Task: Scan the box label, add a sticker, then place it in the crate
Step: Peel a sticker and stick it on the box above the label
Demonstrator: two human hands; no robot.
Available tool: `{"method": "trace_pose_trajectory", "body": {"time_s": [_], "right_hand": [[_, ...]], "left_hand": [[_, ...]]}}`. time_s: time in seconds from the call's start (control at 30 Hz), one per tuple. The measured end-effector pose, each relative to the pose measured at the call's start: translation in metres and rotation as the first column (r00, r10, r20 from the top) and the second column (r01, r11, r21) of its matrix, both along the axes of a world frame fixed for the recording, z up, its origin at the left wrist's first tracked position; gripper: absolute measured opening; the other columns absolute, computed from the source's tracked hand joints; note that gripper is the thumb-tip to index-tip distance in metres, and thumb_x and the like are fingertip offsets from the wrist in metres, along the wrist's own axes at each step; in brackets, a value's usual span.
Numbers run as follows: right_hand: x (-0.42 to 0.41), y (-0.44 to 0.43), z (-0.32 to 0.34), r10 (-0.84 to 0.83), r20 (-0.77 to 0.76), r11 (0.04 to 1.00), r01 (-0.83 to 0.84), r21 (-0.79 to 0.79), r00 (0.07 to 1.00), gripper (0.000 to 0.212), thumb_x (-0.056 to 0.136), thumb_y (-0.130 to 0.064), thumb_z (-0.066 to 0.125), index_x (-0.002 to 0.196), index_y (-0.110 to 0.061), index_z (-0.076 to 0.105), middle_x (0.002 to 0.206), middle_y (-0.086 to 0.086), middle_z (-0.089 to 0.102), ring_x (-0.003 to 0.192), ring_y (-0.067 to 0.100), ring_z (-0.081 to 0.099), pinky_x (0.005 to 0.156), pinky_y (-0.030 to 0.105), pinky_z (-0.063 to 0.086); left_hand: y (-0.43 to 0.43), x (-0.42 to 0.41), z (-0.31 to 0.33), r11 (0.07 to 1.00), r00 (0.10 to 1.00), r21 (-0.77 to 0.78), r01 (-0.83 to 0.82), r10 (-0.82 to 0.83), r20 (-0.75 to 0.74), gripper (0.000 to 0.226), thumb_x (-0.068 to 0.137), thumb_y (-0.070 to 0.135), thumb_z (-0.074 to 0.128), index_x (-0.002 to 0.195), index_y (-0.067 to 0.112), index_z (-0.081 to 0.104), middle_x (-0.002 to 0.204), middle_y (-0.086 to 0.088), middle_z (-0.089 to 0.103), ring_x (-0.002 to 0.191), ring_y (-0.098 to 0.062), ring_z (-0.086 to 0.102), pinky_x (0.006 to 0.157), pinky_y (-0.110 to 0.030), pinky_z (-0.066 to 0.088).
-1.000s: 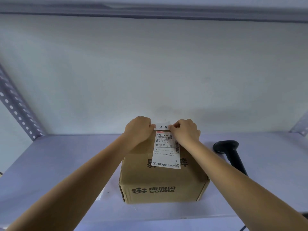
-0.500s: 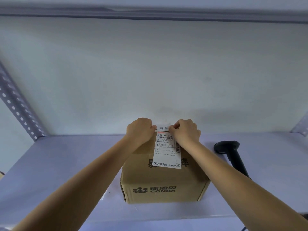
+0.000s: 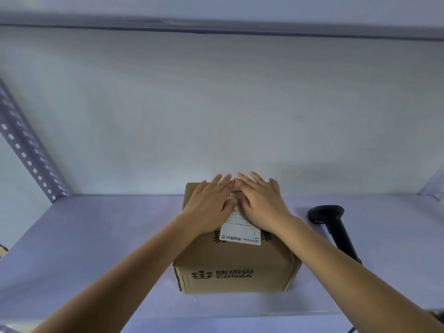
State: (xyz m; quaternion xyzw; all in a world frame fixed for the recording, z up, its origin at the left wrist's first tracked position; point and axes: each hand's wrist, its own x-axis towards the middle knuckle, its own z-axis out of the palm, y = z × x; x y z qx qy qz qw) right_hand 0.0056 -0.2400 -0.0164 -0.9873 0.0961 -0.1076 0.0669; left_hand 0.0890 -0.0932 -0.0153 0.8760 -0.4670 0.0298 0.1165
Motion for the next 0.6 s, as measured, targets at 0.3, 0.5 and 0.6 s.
{"method": "trace_pose_trajectory", "body": {"time_s": [0.3, 0.5, 0.6], "right_hand": [[0.0, 0.001, 0.0, 0.008, -0.091, 1.0, -0.006, 0.021, 0.996, 0.052, 0.103, -0.042, 0.022, 0.152, -0.024, 0.031, 0.164, 0.002, 0.024, 0.153, 0.021, 0.013, 0.121, 0.053, 0.011], [-0.037, -0.004, 0.014, -0.035, -0.114, 0.967, 0.063, 0.248, 0.993, 0.066, 0.097, -0.058, 0.036, 0.155, -0.033, 0.019, 0.166, -0.006, 0.005, 0.154, 0.019, 0.004, 0.122, 0.052, 0.015], [-0.077, -0.012, 0.006, -0.06, -0.2, 0.884, 0.145, 0.445, 0.978, 0.089, 0.086, -0.07, 0.048, 0.156, -0.037, 0.005, 0.166, -0.013, -0.002, 0.153, 0.012, 0.01, 0.121, 0.041, 0.024]], "left_hand": [[-0.002, -0.006, 0.001, 0.992, 0.994, 0.071, -0.108, 0.108, 0.005, 0.059, 0.1, 0.046, 0.02, 0.153, 0.02, 0.023, 0.163, 0.002, 0.02, 0.15, -0.015, 0.013, 0.121, -0.038, 0.004], [0.031, -0.02, 0.009, 0.974, 0.971, 0.084, -0.209, 0.217, -0.1, 0.074, 0.091, 0.066, 0.02, 0.153, 0.025, 0.022, 0.165, -0.006, 0.005, 0.151, -0.024, 0.002, 0.122, -0.045, 0.009], [0.064, -0.033, 0.001, 0.956, 0.9, 0.082, -0.28, 0.291, -0.325, 0.092, 0.079, 0.078, 0.03, 0.154, 0.031, 0.008, 0.164, -0.002, -0.009, 0.151, -0.025, 0.001, 0.118, -0.046, 0.019]]}}
